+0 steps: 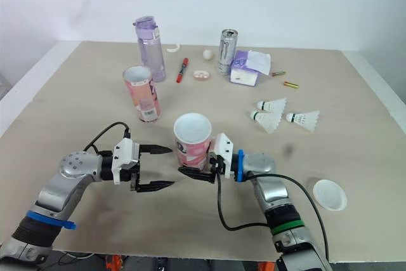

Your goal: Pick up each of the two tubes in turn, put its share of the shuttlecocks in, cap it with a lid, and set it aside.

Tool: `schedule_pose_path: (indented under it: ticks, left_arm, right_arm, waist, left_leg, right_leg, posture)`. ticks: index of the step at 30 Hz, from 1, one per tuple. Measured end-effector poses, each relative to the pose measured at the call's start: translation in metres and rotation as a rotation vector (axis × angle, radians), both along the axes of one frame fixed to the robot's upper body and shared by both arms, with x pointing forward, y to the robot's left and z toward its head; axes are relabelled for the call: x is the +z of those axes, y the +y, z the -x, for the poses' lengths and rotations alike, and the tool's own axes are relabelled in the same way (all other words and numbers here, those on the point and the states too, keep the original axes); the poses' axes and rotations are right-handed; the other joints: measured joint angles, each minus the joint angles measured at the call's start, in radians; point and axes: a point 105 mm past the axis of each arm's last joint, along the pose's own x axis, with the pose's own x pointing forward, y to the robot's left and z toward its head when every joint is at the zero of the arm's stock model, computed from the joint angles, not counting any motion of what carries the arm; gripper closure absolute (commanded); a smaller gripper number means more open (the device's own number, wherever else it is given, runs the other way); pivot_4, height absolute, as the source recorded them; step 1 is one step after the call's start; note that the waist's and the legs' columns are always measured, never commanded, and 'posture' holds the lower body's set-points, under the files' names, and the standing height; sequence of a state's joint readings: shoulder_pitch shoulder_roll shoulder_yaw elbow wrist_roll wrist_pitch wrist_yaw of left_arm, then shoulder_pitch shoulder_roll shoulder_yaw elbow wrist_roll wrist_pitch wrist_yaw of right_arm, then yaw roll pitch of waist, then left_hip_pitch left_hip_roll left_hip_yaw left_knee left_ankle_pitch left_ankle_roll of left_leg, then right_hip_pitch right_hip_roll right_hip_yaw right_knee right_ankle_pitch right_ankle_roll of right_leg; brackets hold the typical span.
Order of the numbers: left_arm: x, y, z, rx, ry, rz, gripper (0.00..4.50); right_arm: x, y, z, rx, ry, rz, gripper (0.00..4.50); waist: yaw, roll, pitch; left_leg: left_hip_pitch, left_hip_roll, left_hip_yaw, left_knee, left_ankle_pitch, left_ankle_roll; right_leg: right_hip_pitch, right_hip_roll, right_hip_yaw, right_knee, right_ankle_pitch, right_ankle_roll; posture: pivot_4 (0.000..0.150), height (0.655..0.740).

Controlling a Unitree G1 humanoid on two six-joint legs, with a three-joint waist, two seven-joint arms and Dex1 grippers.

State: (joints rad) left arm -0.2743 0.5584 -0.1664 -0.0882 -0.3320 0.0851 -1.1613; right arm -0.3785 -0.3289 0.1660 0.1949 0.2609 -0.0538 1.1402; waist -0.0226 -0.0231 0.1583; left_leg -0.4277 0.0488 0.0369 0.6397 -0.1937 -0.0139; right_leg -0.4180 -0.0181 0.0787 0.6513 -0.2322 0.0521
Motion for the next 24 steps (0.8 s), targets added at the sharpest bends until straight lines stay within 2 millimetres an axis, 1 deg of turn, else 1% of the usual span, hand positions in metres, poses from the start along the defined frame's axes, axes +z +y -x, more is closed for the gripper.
schedule_pose_path:
  ticks: [3,4,6,8,9,11,12,13,14,15,17,18,20,21,22,24]
  left_arm:
    - [0.003,-0.003,-0.001,-0.008,-0.012,0.006,0.00]
    - [0.004,-0.004,-0.002,-0.011,-0.013,0.010,0.00]
    - [0.005,-0.005,-0.002,-0.015,-0.014,0.013,0.00]
    - [0.003,-0.008,-0.003,-0.021,-0.005,0.018,0.00]
    - [0.002,-0.010,-0.004,-0.028,0.001,0.022,0.00]
    - [0.002,-0.011,-0.004,-0.035,0.001,0.022,0.00]
    - [0.002,-0.012,-0.004,-0.038,0.002,0.021,0.00]
    - [0.002,-0.012,-0.004,-0.040,0.002,0.021,0.00]
    - [0.002,-0.012,-0.004,-0.043,0.000,0.021,0.00]
    - [0.002,-0.013,-0.004,-0.048,-0.003,0.022,0.00]
    - [0.002,-0.014,-0.004,-0.051,-0.003,0.024,0.00]
    - [0.002,-0.016,-0.004,-0.054,-0.004,0.028,0.00]
    - [0.003,-0.017,-0.004,-0.056,-0.004,0.033,0.00]
    - [0.002,-0.017,-0.004,-0.056,-0.004,0.033,0.00]
    - [0.003,-0.017,-0.004,-0.056,-0.004,0.033,0.00]
    - [0.002,-0.017,-0.004,-0.056,-0.004,0.032,0.00]
  right_arm:
    - [0.011,-0.017,0.005,-0.062,-0.015,-0.017,0.48]
    - [0.017,-0.028,0.006,-0.104,-0.017,-0.024,0.48]
    - [0.023,-0.040,0.004,-0.155,-0.018,-0.035,0.48]
    - [0.045,-0.074,-0.001,-0.315,-0.035,-0.096,0.48]
    - [0.064,-0.100,-0.007,-0.452,-0.052,-0.166,0.48]
    - [0.074,-0.127,-0.011,-0.578,-0.063,-0.203,0.48]
    - [0.080,-0.144,-0.012,-0.656,-0.073,-0.223,0.48]
    - [0.082,-0.153,-0.012,-0.695,-0.076,-0.236,0.48]
    - [0.092,-0.182,-0.012,-0.822,-0.098,-0.272,0.48]
    - [0.096,-0.206,-0.009,-0.924,-0.109,-0.302,0.48]
    - [0.095,-0.223,-0.007,-0.996,-0.106,-0.320,0.48]
    - [0.089,-0.240,-0.005,-1.070,-0.088,-0.331,0.48]
    - [0.082,-0.258,-0.001,-1.152,-0.066,-0.339,0.48]
    - [0.062,-0.295,0.007,-1.325,-0.020,-0.337,0.48]
    - [0.053,-0.312,0.012,-1.405,0.004,-0.328,0.48]
    - [0.041,-0.329,0.018,-1.493,0.033,-0.312,0.48]
  waist:
    - [0.002,0.000,0.000]
    - [0.002,0.000,0.000]
    - [0.002,0.000,0.000]
    - [0.002,0.000,0.000]
    - [0.000,0.000,0.000]
    - [0.001,0.000,0.000]
    - [0.001,0.000,0.000]
    - [0.001,0.000,0.000]
    - [0.002,0.000,0.000]
    - [0.002,-0.001,0.000]
    - [0.002,-0.001,0.000]
    - [0.002,-0.001,0.000]
    - [0.002,-0.001,0.000]
    - [0.002,0.000,-0.001]
    - [0.001,0.000,-0.001]
    - [0.000,0.002,-0.001]
  left_leg:
    - [0.000,0.000,0.000,0.000,0.000,0.000]
    - [-0.001,-0.001,0.000,0.000,0.000,0.000]
    - [-0.001,-0.001,0.000,0.000,0.000,0.000]
    - [0.000,-0.001,0.000,0.000,0.000,0.000]
    - [0.000,-0.001,0.000,0.000,0.000,0.000]
    - [0.000,-0.001,0.000,0.000,0.000,0.000]
    - [0.000,-0.001,0.000,0.000,0.000,0.000]
    - [0.000,-0.001,0.000,0.000,0.000,0.000]
    - [0.000,-0.001,0.000,0.000,0.000,0.000]
    - [0.000,-0.001,0.000,0.000,0.000,0.000]
    - [0.000,-0.001,0.000,0.000,0.000,0.000]
    - [0.000,-0.001,0.000,0.000,0.000,0.000]
    - [0.000,-0.002,0.000,0.000,0.000,0.000]
    - [0.000,-0.002,0.001,0.000,0.000,0.000]
    - [0.000,-0.002,0.001,0.000,0.000,0.000]
    - [0.001,-0.002,0.002,0.000,0.000,0.000]
  right_leg:
    - [0.000,0.000,0.000,0.000,0.000,0.000]
    - [0.000,-0.001,0.000,0.000,0.000,0.000]
    - [0.000,-0.001,0.000,0.000,0.000,0.000]
    - [0.000,-0.001,0.000,0.000,-0.001,0.002]
    - [0.000,-0.001,0.000,0.000,-0.001,0.003]
    - [0.000,-0.001,0.000,0.000,-0.001,0.003]
    - [0.000,-0.001,0.000,0.000,-0.001,0.003]
    - [0.000,-0.001,0.000,0.000,-0.001,0.003]
    - [0.001,-0.001,0.001,0.000,-0.001,0.003]
    - [0.001,-0.001,0.001,0.000,-0.001,0.003]
    - [0.001,-0.001,0.001,-0.001,-0.001,0.003]
    - [0.001,-0.001,0.001,-0.001,-0.001,0.003]
    - [0.001,-0.001,0.001,-0.001,0.000,0.002]
    - [0.001,-0.002,0.002,-0.001,0.000,0.002]
    - [0.001,-0.002,0.002,-0.001,0.000,0.002]
    - [0.001,-0.002,0.004,-0.001,-0.001,0.004]
  posture:
    - [0.150,0.7400]
    - [0.150,0.7400]
    - [0.150,0.7400]
    - [0.150,0.7400]
    - [0.150,0.7400]
    - [0.150,0.7400]
    - [0.150,0.7400]
    - [0.150,0.7400]
    - [0.150,0.7400]
    - [0.150,0.7400]
    - [0.150,0.7400]
    - [0.150,0.7400]
    - [0.150,0.7400]
    - [0.150,0.7400]
    - [0.150,0.7400]
    - [0.150,0.7400]
